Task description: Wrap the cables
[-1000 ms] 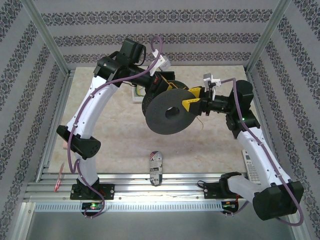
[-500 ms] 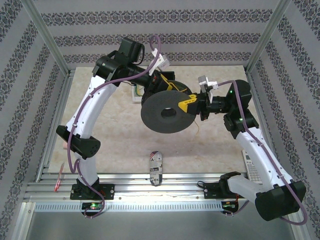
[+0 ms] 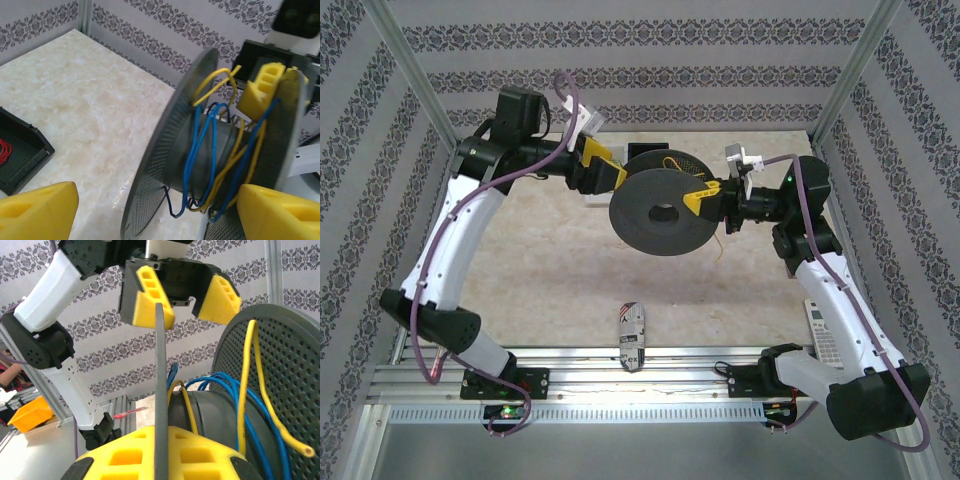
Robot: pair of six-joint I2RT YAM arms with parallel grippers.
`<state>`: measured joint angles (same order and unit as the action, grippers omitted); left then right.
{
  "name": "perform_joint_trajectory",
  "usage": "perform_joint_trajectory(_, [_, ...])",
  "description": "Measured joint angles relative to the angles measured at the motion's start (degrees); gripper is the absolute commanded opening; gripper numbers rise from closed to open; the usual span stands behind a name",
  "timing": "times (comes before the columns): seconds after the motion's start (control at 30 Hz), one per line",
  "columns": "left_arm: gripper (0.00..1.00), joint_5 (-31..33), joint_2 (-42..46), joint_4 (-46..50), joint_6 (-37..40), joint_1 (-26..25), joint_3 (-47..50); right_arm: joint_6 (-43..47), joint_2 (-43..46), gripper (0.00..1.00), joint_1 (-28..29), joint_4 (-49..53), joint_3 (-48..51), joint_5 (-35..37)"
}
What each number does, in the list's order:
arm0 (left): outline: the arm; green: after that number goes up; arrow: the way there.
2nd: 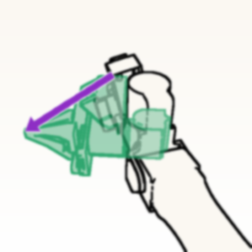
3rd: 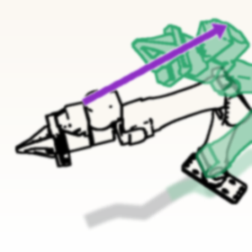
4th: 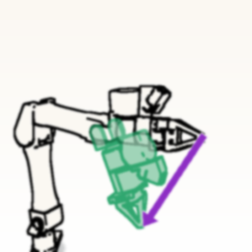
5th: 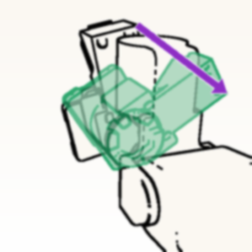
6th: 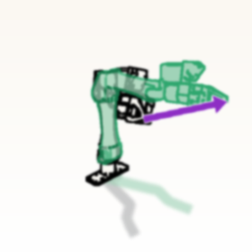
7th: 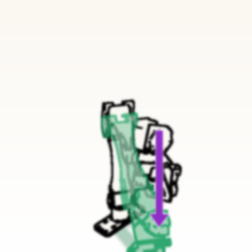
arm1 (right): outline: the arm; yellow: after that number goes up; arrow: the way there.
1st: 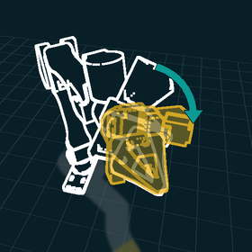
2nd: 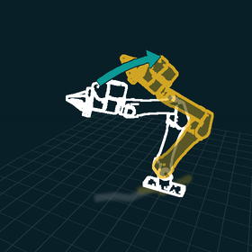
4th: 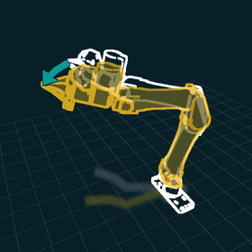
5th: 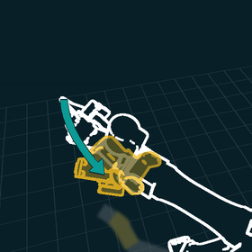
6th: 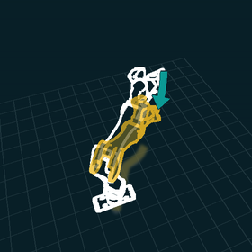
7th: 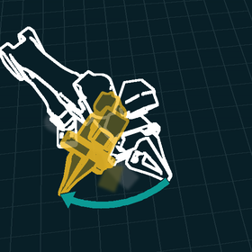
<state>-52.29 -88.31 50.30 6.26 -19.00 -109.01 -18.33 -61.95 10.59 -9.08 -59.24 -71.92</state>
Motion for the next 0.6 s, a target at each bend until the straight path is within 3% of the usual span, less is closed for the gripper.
perform_joint_trajectory(0.23, [0.75,-1.7,5.4,-14.8,-5.7,0.5,15.0,-2.7,-0.9,0.00,0.0,0.5,0.0,-1.2])
perform_joint_trajectory(0.6, [0.74,-2.4,5.6,-21.2,-7.0,3.0,20.4,-4.2,-1.1,0.00,-0.2,-0.3,-1.0,-0.8])
